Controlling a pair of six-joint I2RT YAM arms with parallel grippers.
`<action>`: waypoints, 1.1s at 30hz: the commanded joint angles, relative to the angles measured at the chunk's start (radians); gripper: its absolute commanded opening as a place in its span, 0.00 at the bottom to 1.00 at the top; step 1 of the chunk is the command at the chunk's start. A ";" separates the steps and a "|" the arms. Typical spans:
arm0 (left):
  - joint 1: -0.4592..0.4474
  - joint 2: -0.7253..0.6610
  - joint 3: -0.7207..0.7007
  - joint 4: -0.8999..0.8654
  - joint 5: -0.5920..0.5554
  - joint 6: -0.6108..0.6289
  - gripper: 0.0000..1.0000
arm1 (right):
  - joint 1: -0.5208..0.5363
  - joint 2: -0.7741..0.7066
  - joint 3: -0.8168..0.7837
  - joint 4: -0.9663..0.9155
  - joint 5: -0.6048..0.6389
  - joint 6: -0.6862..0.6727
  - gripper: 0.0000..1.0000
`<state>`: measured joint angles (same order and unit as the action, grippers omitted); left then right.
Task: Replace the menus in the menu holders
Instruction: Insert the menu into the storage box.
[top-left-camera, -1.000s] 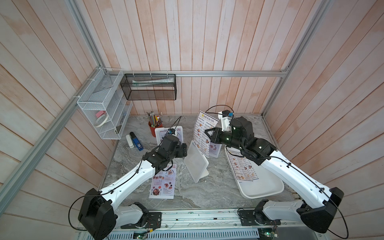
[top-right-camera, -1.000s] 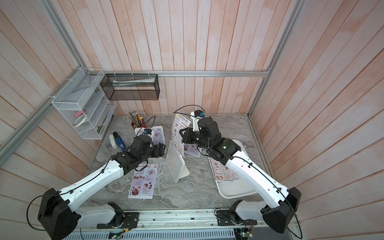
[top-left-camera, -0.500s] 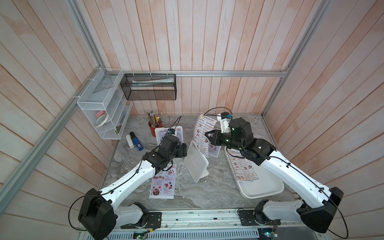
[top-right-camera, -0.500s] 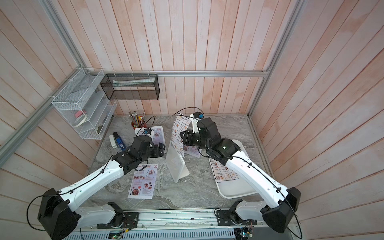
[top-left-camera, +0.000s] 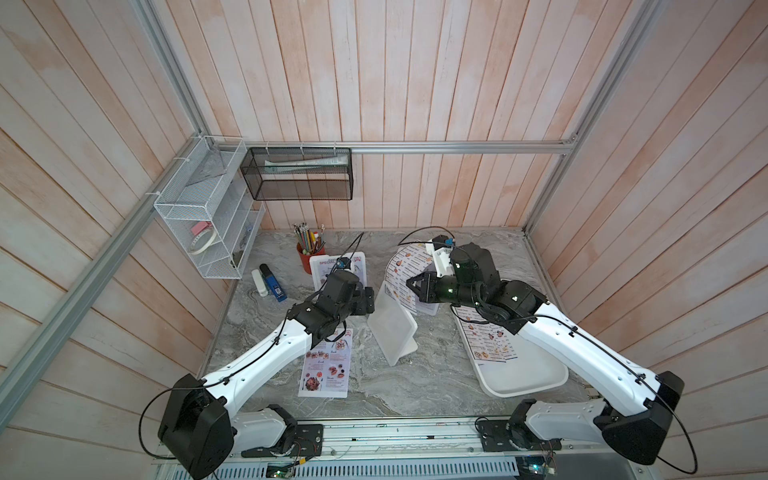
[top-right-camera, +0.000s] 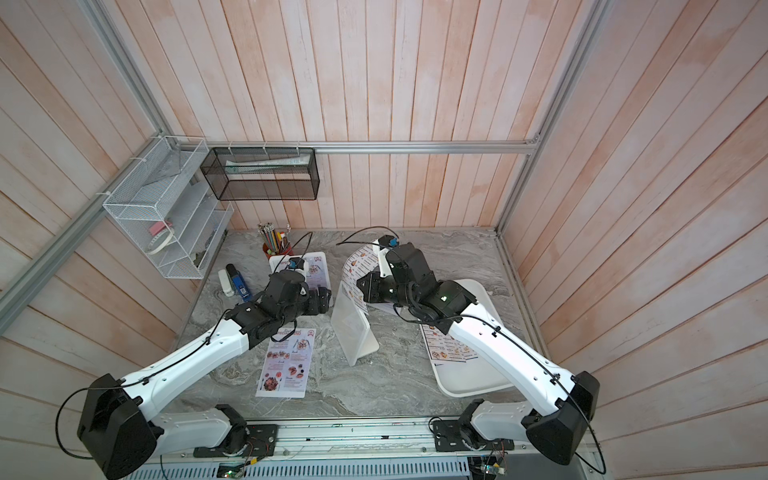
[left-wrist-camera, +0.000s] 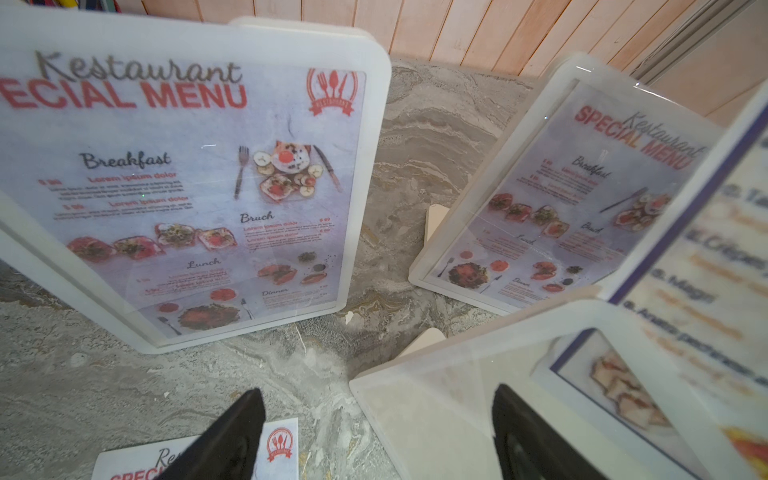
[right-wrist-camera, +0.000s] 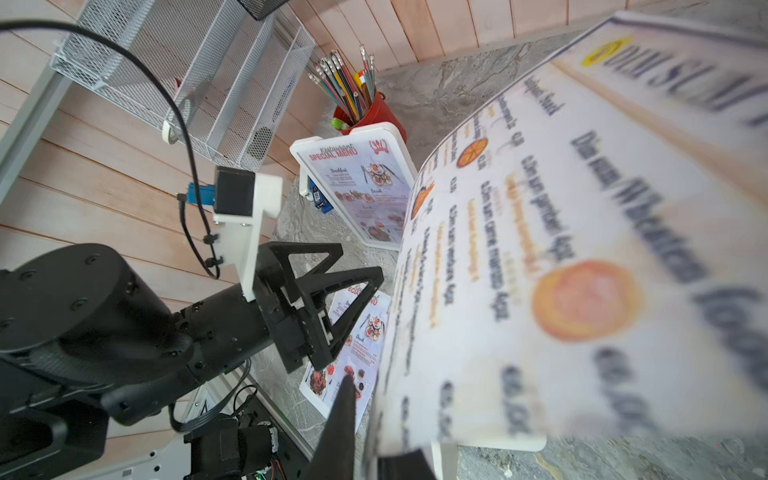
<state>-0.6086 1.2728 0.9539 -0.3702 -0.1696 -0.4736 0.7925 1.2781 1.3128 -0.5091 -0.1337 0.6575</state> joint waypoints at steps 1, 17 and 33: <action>0.006 0.005 0.032 -0.001 -0.016 0.019 0.88 | 0.008 -0.013 -0.011 -0.049 -0.012 -0.007 0.11; 0.005 0.020 0.059 -0.007 -0.013 0.019 0.88 | 0.014 -0.004 -0.021 -0.109 0.040 -0.029 0.02; 0.003 0.043 0.069 -0.004 -0.005 0.012 0.88 | -0.003 0.039 0.065 -0.072 -0.004 -0.036 0.02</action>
<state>-0.6090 1.3025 0.9932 -0.3717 -0.1688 -0.4702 0.7952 1.3033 1.3384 -0.5804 -0.1211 0.6312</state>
